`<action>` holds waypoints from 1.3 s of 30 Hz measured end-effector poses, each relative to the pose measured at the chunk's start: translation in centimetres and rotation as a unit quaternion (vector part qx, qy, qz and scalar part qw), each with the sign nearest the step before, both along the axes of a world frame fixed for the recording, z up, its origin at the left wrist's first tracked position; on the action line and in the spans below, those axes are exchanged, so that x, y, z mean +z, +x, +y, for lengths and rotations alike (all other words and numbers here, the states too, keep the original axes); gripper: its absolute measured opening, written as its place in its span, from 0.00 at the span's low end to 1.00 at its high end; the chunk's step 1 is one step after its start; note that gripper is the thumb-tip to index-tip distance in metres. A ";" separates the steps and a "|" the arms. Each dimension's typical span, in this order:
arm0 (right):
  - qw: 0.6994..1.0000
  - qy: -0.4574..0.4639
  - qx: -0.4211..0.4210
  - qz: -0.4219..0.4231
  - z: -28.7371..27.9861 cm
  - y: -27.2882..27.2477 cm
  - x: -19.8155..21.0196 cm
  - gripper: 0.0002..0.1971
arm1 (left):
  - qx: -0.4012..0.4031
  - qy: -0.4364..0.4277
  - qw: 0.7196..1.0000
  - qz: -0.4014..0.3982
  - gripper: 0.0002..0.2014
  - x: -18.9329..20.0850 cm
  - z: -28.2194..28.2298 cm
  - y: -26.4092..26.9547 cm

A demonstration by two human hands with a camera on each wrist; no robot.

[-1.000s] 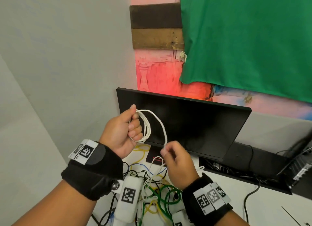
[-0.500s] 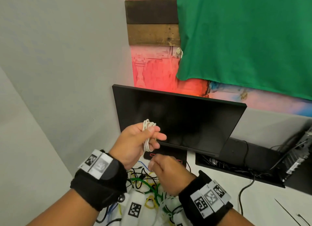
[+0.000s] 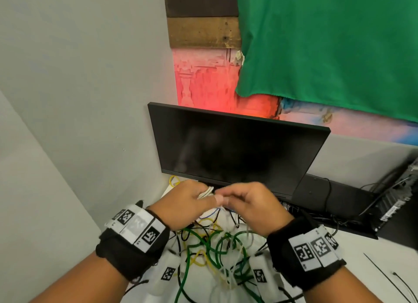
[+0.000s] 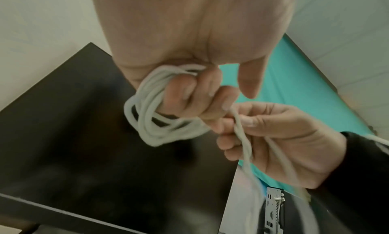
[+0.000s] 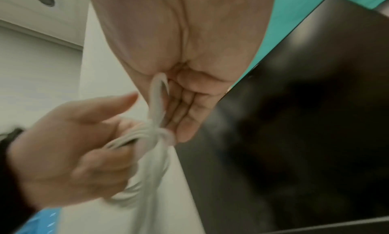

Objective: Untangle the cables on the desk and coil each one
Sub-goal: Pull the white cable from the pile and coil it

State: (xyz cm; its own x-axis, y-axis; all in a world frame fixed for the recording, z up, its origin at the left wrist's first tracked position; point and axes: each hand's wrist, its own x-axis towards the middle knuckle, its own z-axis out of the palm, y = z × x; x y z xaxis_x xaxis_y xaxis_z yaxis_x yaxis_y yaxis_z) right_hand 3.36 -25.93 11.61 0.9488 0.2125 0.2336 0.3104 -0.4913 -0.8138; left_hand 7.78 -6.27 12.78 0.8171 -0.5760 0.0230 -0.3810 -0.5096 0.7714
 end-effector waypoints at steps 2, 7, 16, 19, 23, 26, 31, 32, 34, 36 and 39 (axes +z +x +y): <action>0.997 0.029 -0.074 0.002 -1.7 0.8 -0.2 0.16 | -0.014 0.052 0.998 -0.017 0.21 -0.1 0.5 0.4; 0.983 -0.022 -0.180 -0.017 -5.3 2.0 -2.0 0.13 | -0.004 -0.077 0.995 0.068 0.17 0.1 2.5 1.4; 0.948 -0.102 -0.246 0.176 -7.5 1.1 -7.5 0.08 | 0.079 -0.291 0.941 0.152 0.17 1.4 5.5 2.0; 0.964 -0.086 -0.241 0.065 -4.7 0.8 -5.1 0.22 | 0.090 -0.273 0.950 0.124 0.20 1.8 4.3 2.3; 0.981 0.135 -0.134 0.030 0.3 -0.5 -1.6 0.26 | 0.109 -0.247 0.959 0.087 0.22 1.8 2.9 2.6; 0.986 0.093 -0.114 0.074 3.1 -0.8 -1.4 0.27 | 0.104 -0.247 0.961 0.074 0.17 1.8 2.2 2.5; 0.988 -0.006 -0.137 0.065 3.4 -0.1 -1.6 0.07 | 0.114 -0.192 0.975 0.009 0.15 1.7 2.2 2.4; 0.989 -0.014 -0.124 0.078 3.1 -0.1 -1.5 0.06 | 0.120 -0.183 0.976 -0.007 0.15 1.6 2.4 2.5; 0.991 -0.018 -0.087 0.101 2.5 -0.2 -1.4 0.07 | 0.132 -0.172 0.976 -0.030 0.17 1.4 2.7 2.5; 0.990 0.027 -0.077 0.118 1.9 -0.3 -1.2 0.07 | 0.138 -0.172 0.975 -0.024 0.16 1.3 2.8 2.5; 0.974 0.100 -0.170 0.111 1.4 0.2 -1.9 0.10 | 0.144 -0.185 0.972 -0.010 0.17 1.2 2.4 2.2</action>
State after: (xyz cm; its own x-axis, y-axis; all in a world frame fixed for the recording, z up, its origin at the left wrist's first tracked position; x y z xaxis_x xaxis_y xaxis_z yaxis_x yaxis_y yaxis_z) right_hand 3.57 -24.56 9.69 0.9883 -0.1513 0.0193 -0.0368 -0.3595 -0.9324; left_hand 10.03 -3.90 13.97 0.9406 -0.2722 0.2029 -0.2806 -0.2872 0.9159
